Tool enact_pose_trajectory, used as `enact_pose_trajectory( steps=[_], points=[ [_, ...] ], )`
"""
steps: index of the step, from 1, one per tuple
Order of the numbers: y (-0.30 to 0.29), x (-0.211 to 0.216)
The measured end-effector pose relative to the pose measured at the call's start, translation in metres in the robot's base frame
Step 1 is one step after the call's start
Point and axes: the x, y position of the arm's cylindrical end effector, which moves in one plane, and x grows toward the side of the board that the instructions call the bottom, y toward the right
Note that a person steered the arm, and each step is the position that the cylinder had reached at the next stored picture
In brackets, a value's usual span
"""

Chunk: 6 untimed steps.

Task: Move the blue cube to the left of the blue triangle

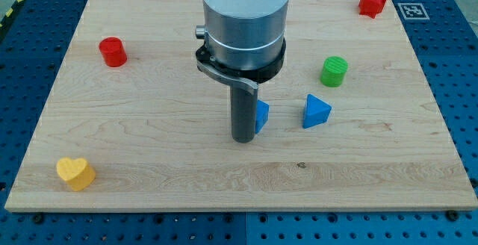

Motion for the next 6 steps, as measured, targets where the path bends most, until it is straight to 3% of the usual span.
enact_pose_trajectory(
  steps=[2, 3, 6],
  points=[
    [0.000, -0.010],
    [-0.027, 0.005],
    [-0.225, -0.017]
  ],
)
